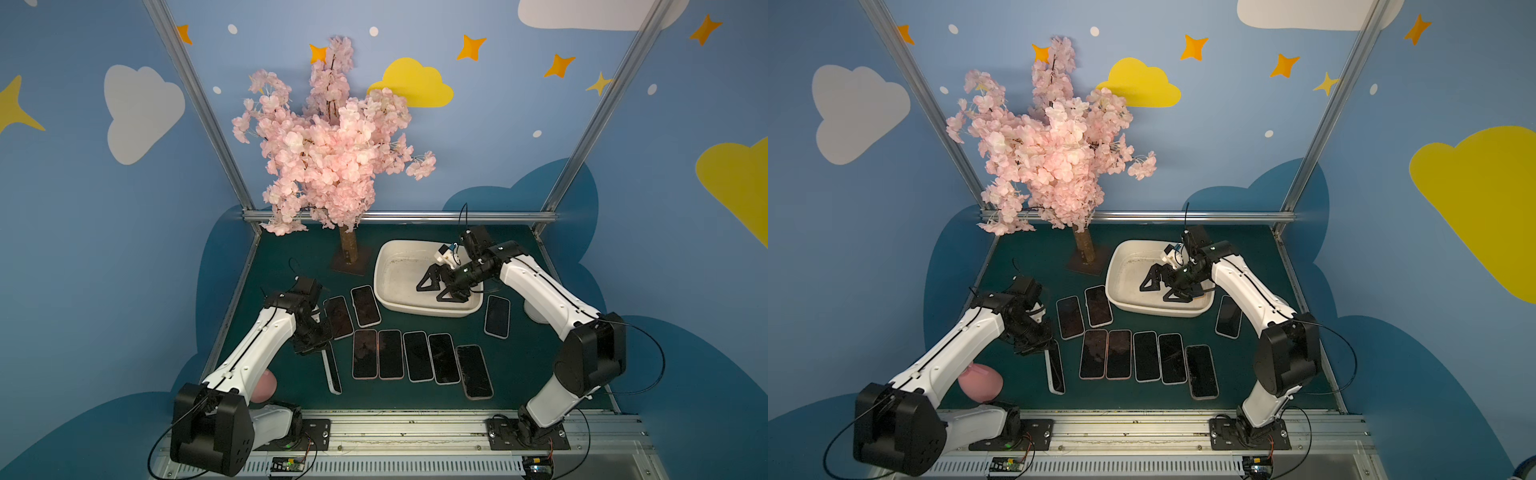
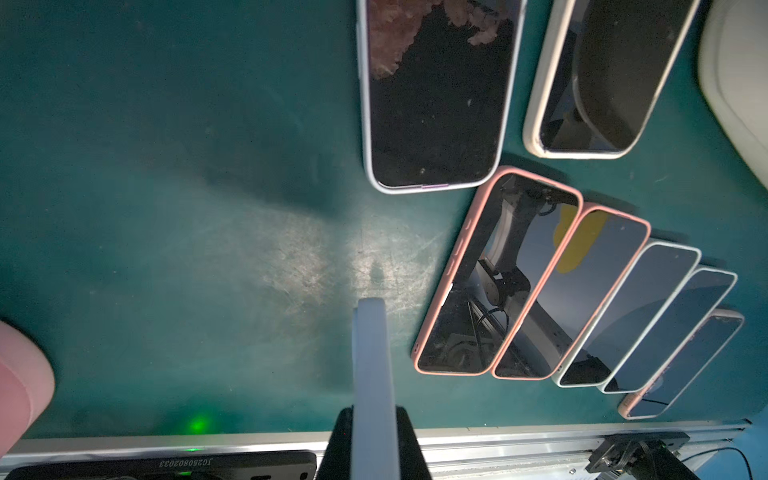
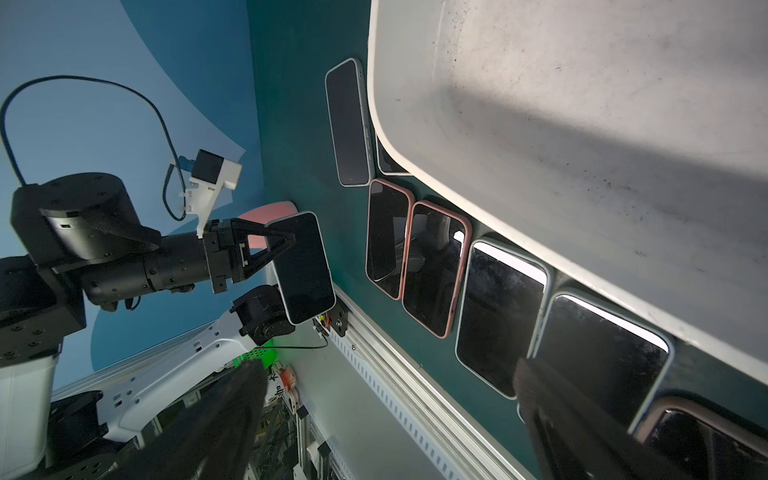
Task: Take the phone out of the storage box
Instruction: Place the phone at the center of the board.
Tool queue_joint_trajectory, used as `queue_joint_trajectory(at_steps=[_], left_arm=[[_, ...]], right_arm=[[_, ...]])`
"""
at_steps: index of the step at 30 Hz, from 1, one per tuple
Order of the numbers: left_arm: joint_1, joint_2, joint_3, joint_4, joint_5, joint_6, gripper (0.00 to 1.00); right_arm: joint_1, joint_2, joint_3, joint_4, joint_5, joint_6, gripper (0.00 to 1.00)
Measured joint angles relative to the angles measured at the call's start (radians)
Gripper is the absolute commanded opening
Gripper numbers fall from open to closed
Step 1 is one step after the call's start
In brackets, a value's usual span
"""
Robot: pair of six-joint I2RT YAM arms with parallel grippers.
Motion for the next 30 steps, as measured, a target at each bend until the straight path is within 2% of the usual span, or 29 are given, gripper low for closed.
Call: queue_joint_trajectory(at_steps=[15,30], left_arm=[[0.056,0.115,-0.008,0.090,-0.023,0.003,0.03],[0.147,0.178,-0.077,0.248,0.105,0.059,0.03]], right_arm=[[-0.018,-0.029,-0.017,-0.003,-0.014,-0.008,0.99],[-0.019,-0.029,-0.006,-0.015,-0.017,-0.004,0.99]])
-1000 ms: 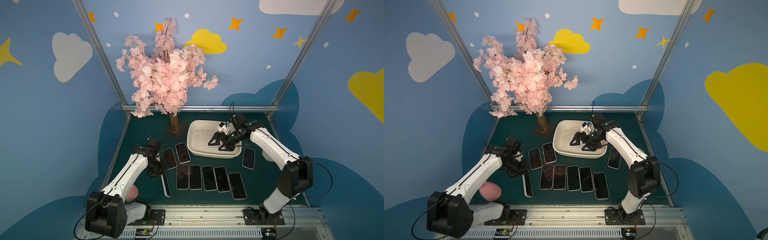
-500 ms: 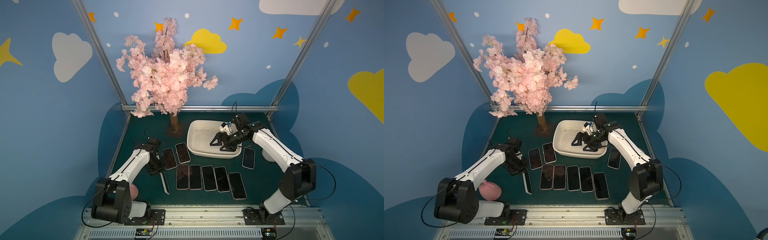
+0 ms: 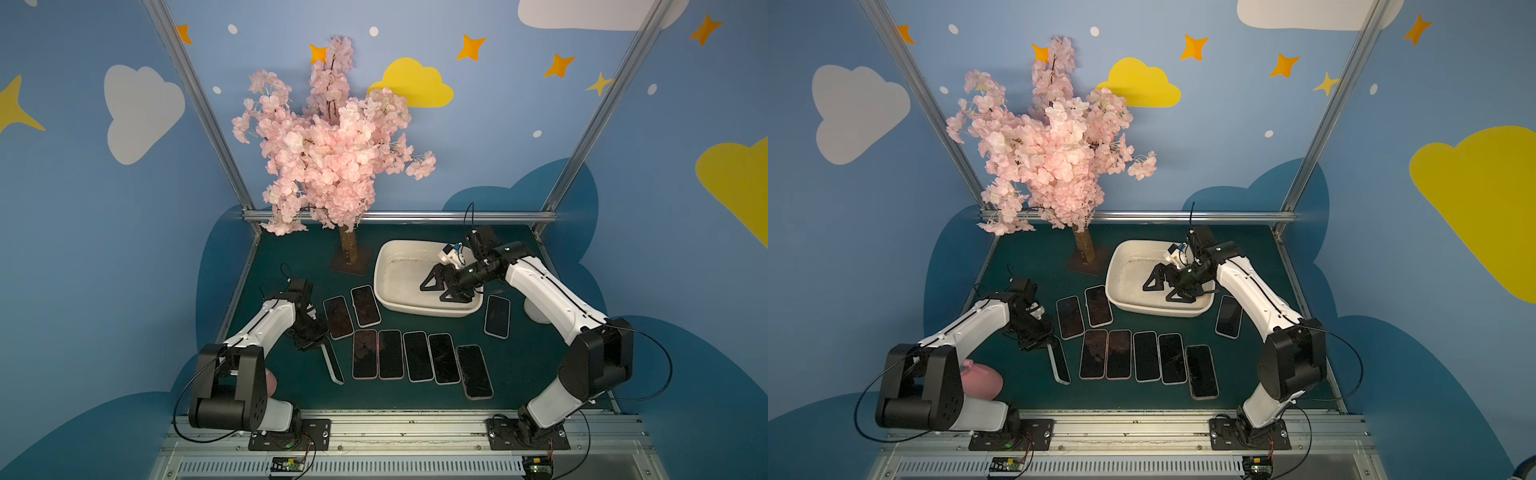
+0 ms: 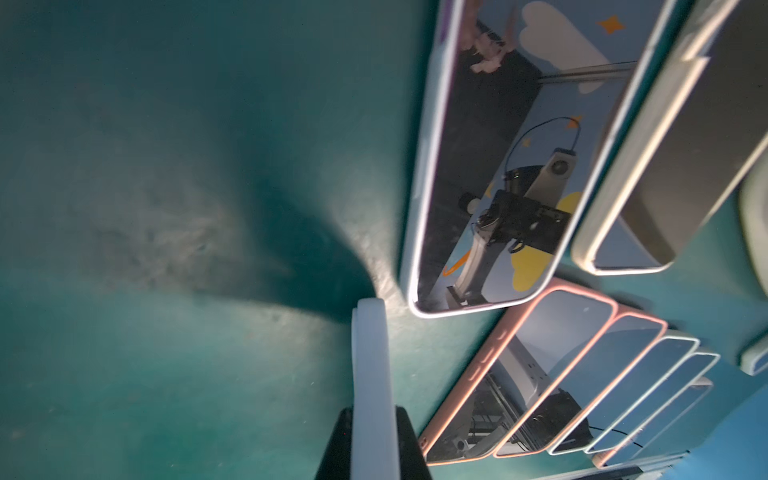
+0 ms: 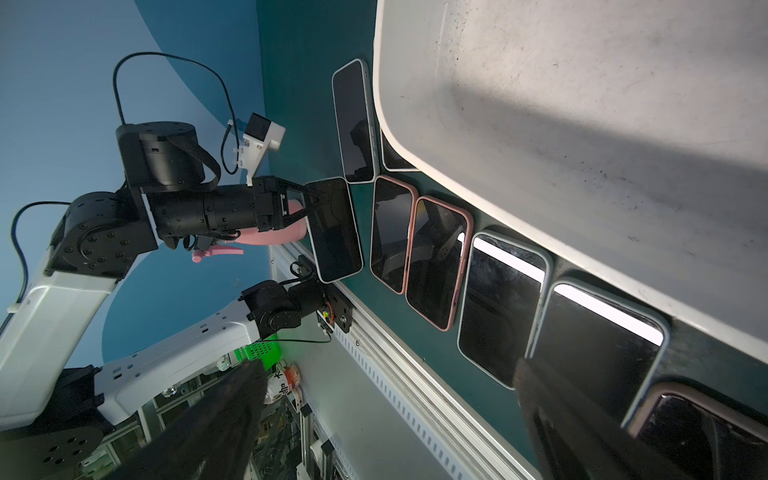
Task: Take the phone out of the storage box
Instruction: Place the phone at the center of the board.
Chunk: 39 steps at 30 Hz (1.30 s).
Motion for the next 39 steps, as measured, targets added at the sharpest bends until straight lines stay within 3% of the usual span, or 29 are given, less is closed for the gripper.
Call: queue_joint_trajectory(at_steps=[15,23,31,39], left_arm=[[0.015,0.118,0.066,0.066,0.108,0.072,0.04],[0.016,0.148,0.063,0.078,0.055,0.121,0.48],[0.018,0.149,0.062,0.048,-0.016,0.142,0.68],[0.019,0.095,0.108,-0.032,-0.074,0.148,0.79]], right_arm=[[0.009,0.000,0.007,-0.033,0.025,0.024,0.99],[0.025,0.000,0.010,-0.041,0.040,0.034,0.98],[0.041,0.000,0.017,-0.047,0.079,0.037,0.99],[-0.012,0.088,0.180,-0.171,0.372,-0.027,0.99]])
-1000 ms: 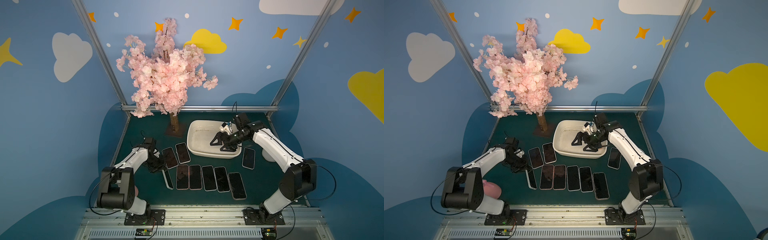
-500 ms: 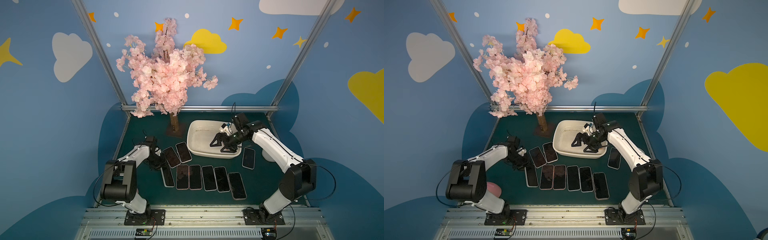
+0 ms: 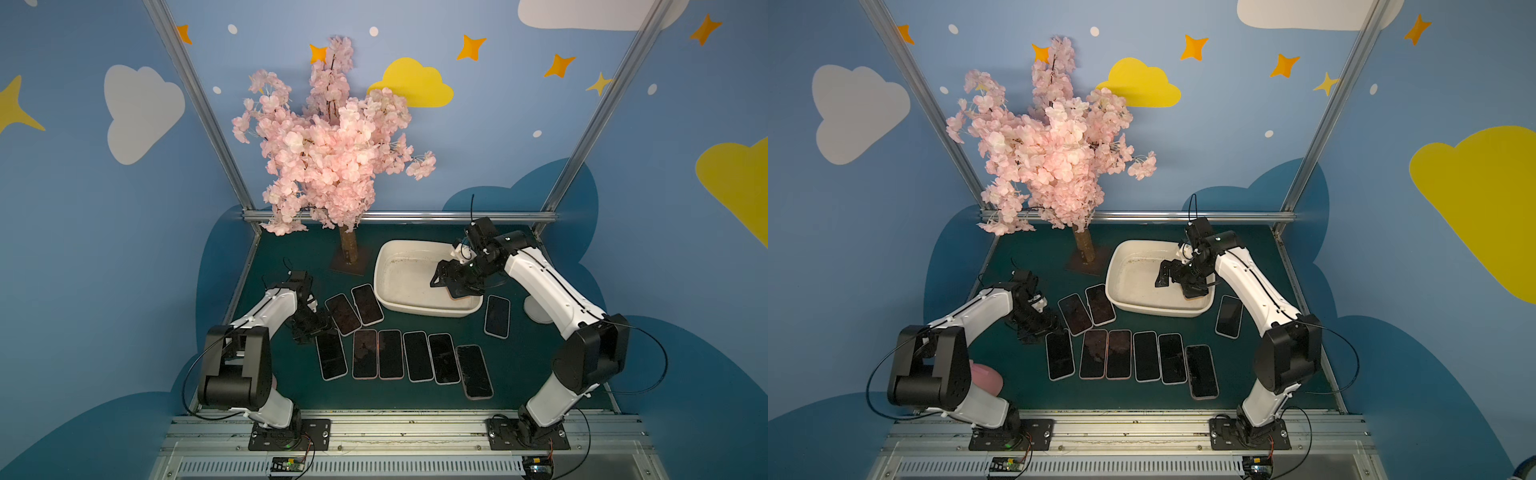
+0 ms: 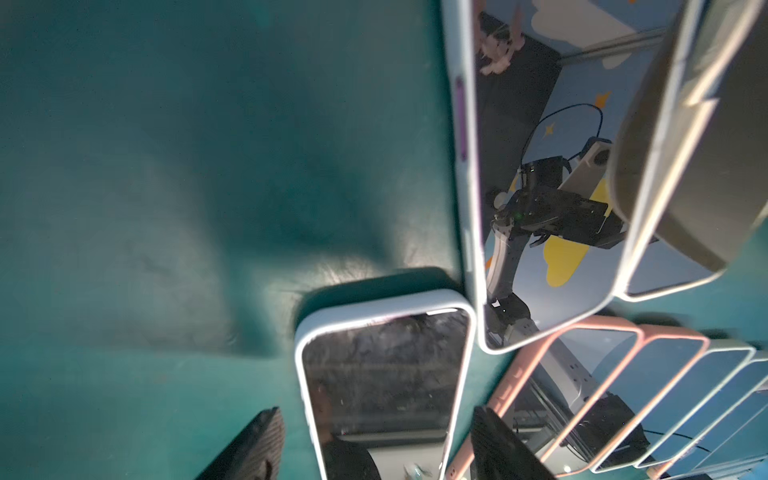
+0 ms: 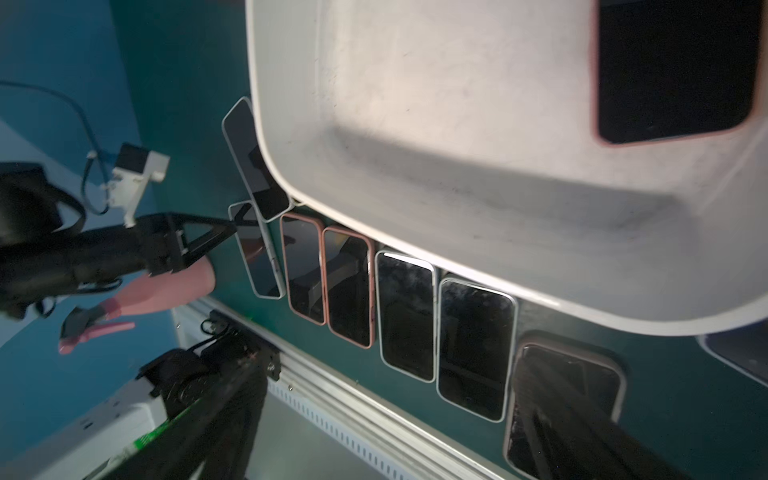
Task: Take the phone out of the storage box
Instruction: Place the phone at the center of the board, then pick up the phone from the storage box.
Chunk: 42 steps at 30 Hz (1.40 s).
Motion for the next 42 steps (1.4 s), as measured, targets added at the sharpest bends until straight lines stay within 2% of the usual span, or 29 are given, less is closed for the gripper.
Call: queue_joint_trajectory(at_steps=[5,7,13,19,23,31,42], left_arm=[[0.000,-0.072,0.018,-0.028,0.005,-0.021,0.84],[0.000,-0.108,0.018,-0.040,0.016,-0.035,1.00],[-0.021,-0.297,-0.014,-0.037,0.101,-0.145,1.00],[-0.071,-0.514,-0.093,0.006,0.174,-0.303,1.00],[-0.101,-0.592,-0.150,0.046,0.221,-0.397,1.00],[-0.116,-0.584,-0.161,0.093,0.280,-0.455,1.00],[-0.119,-0.513,-0.150,0.125,0.299,-0.456,1.00]], right_arm=[[-0.027,0.142,0.089,-0.017,0.114,-0.117,0.99],[-0.038,0.211,0.124,-0.020,0.139,-0.159,0.99],[-0.062,0.378,0.227,-0.030,0.195,-0.249,0.99],[-0.077,0.484,0.344,-0.045,0.257,-0.301,0.98],[-0.080,0.565,0.423,-0.058,0.278,-0.318,0.98],[-0.080,0.698,0.511,-0.092,0.339,-0.335,0.98],[-0.077,0.754,0.589,-0.117,0.430,-0.352,0.99]])
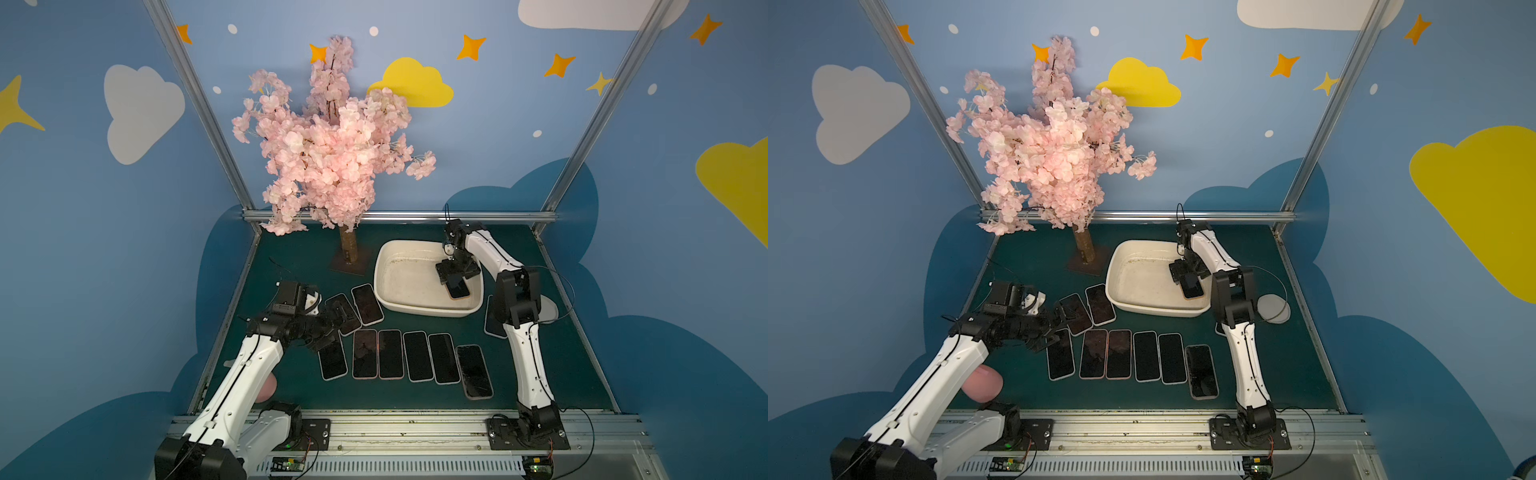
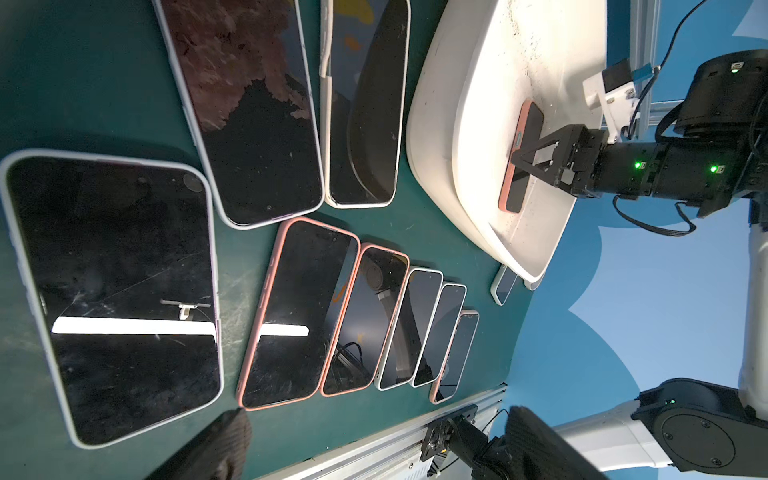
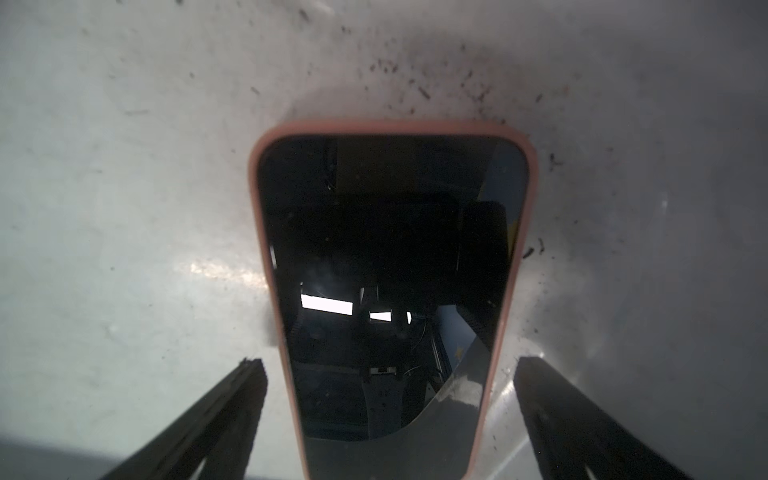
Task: Take the phone out of the storage box
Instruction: Pick up the phone from the storage box.
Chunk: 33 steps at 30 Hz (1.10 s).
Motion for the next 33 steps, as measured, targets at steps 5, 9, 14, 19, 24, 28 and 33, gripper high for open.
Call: queue_joint_trajectory(at_steps=[5,9,14,19,24,28,33], left_arm=[[0.000,0.024,0.003,0.012,0.005,0.003,1.00],[0.000,0.031,0.003,0.013,0.011,0.009,1.00],[0.000,0.030,0.005,0.012,0.012,0.016,1.00],[0.000,0.027,0.005,0.010,0.012,0.023,1.00],[0.000,0.022,0.015,-0.010,0.011,0.039,1.00],[0.002,0.014,0.037,-0.027,0.011,0.054,1.00],[0.005,-0.003,0.039,-0.043,0.010,0.062,1.00]], right_arm=[[0.001,0.016,0.000,-0.003,-0.012,-0.003,0.99],[0.000,0.018,0.000,-0.010,-0.061,-0.007,0.99],[0.005,0.021,0.008,-0.020,-0.088,-0.017,0.99],[0.042,0.035,0.024,-0.046,-0.046,-0.027,0.95],[0.089,0.040,0.030,-0.076,-0.030,-0.040,0.82],[0.105,0.056,0.059,-0.106,-0.021,-0.037,0.73],[0.105,0.073,0.092,-0.134,-0.023,-0.029,0.67]])
